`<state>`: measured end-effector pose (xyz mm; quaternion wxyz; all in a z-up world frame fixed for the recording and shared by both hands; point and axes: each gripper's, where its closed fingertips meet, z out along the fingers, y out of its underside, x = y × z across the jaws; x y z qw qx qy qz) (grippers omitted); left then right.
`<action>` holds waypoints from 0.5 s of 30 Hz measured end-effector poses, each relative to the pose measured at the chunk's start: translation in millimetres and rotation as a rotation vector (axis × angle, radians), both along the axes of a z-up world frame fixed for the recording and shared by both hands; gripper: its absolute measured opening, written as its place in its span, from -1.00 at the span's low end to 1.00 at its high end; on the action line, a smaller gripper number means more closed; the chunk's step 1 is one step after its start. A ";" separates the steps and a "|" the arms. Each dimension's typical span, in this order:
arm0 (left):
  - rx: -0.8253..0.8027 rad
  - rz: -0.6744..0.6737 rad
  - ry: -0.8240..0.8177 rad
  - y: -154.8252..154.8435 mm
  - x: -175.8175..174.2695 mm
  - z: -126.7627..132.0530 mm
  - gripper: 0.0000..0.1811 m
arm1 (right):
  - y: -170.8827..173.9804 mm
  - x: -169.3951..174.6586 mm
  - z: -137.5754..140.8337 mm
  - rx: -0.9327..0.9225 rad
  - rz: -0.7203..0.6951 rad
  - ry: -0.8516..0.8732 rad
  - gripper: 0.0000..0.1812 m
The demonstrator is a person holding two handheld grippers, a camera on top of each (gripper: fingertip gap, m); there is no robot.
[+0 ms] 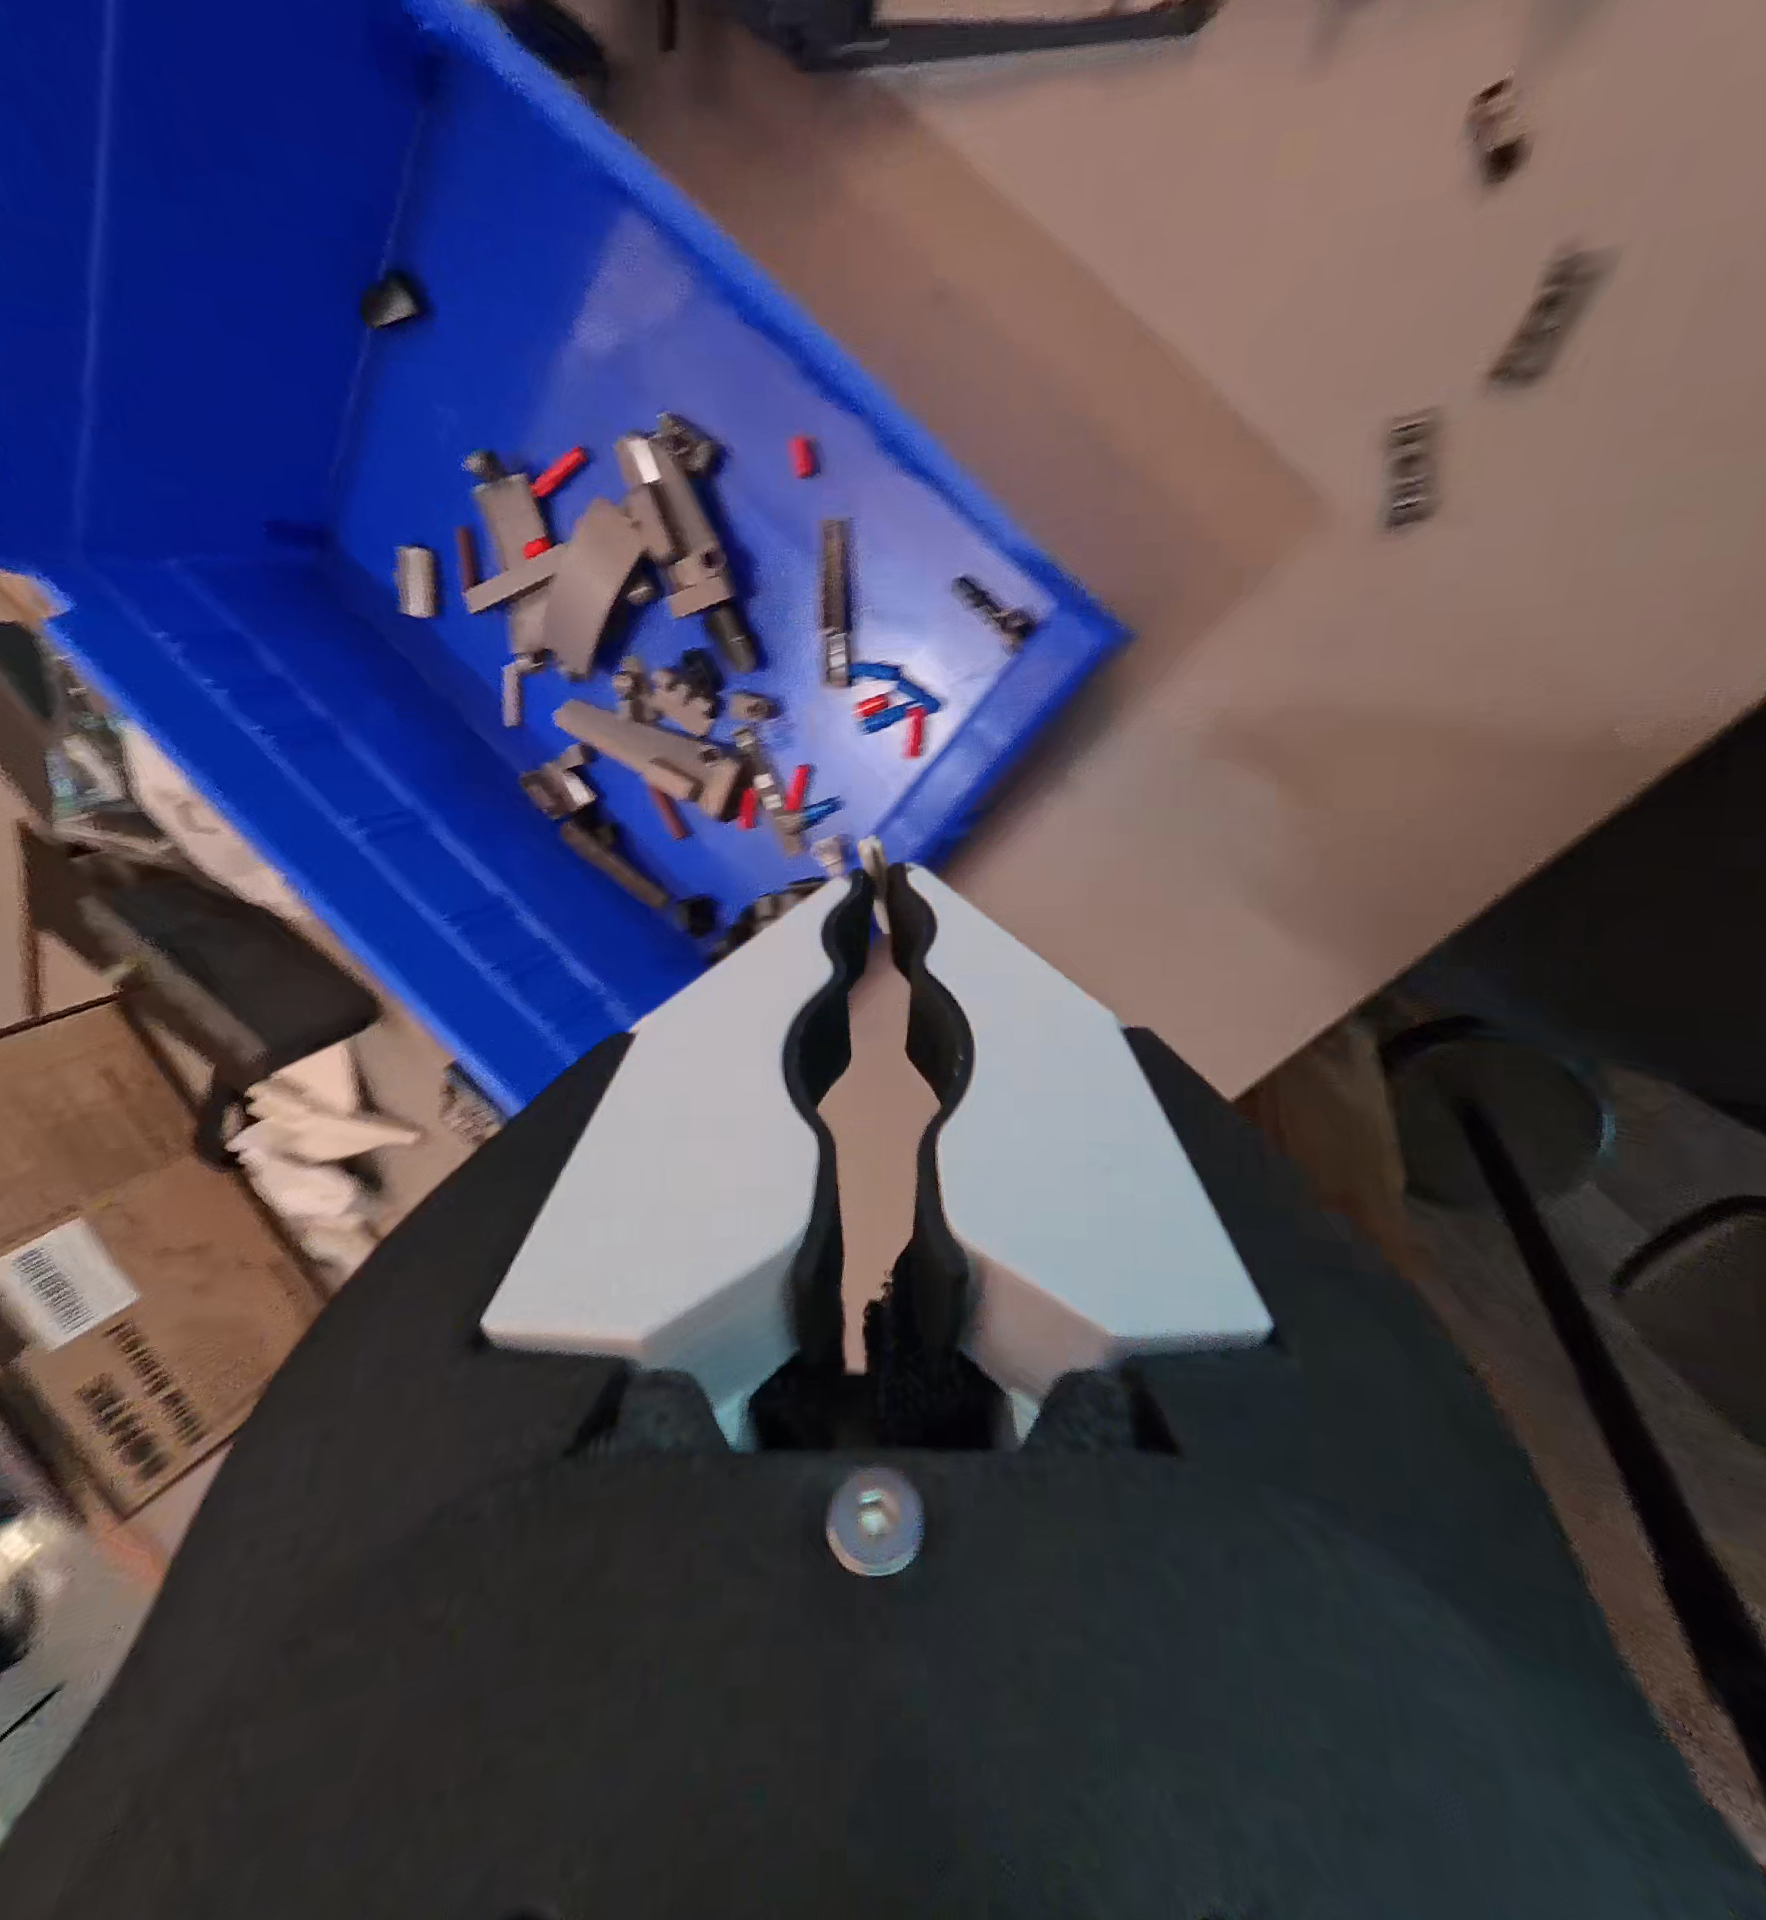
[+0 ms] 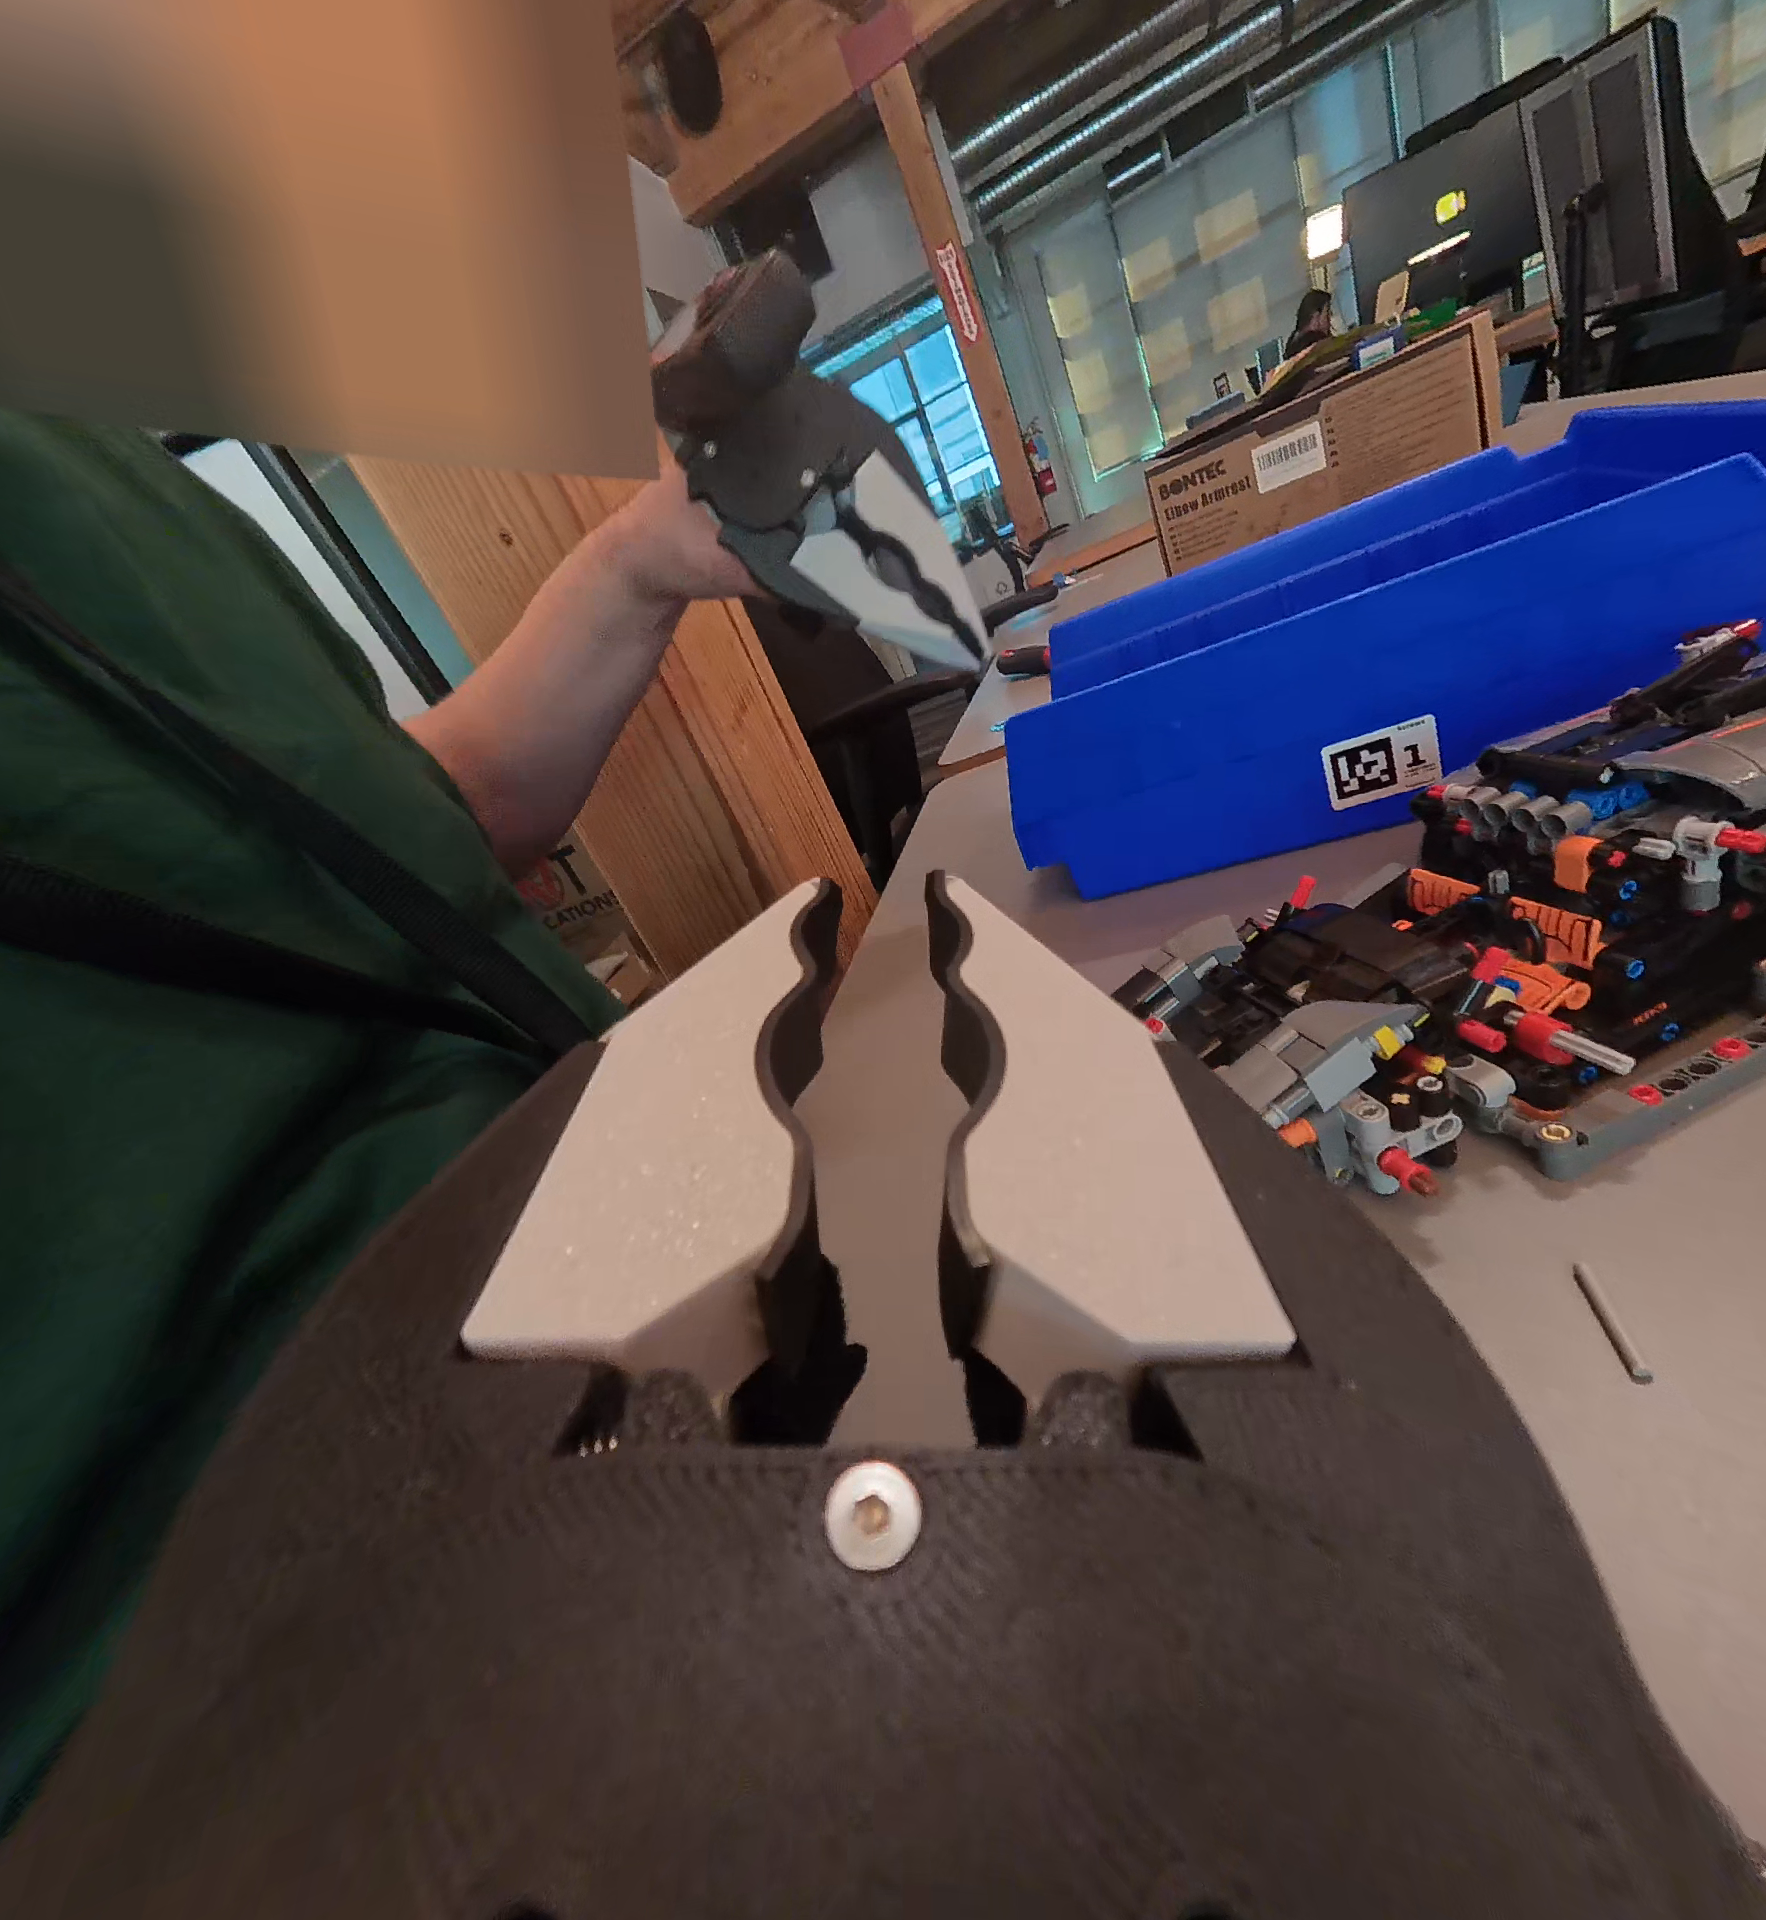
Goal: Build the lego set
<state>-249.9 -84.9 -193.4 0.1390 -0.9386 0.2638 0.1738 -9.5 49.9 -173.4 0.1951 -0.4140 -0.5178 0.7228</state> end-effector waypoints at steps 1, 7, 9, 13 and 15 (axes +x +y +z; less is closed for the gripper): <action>0.006 -0.010 -0.030 -3.8 10.2 -6.0 -0.99 | 0.4 0.6 1.3 -0.008 0.003 0.008 -0.83; -0.043 0.002 -0.142 -21.4 41.1 -53.0 -0.99 | 2.1 5.1 8.5 -0.027 0.017 0.051 -0.81; -0.089 -0.001 -0.123 -24.5 43.5 -70.0 -0.99 | 2.2 6.9 9.6 -0.024 0.016 0.059 -0.81; -0.150 0.002 -0.107 -25.2 44.7 -93.8 -0.98 | 3.4 10.3 14.2 -0.045 0.022 0.079 -0.81; -0.177 -0.002 -0.099 -24.1 46.1 -104.2 -0.98 | 3.3 11.3 15.2 -0.052 0.026 0.083 -0.81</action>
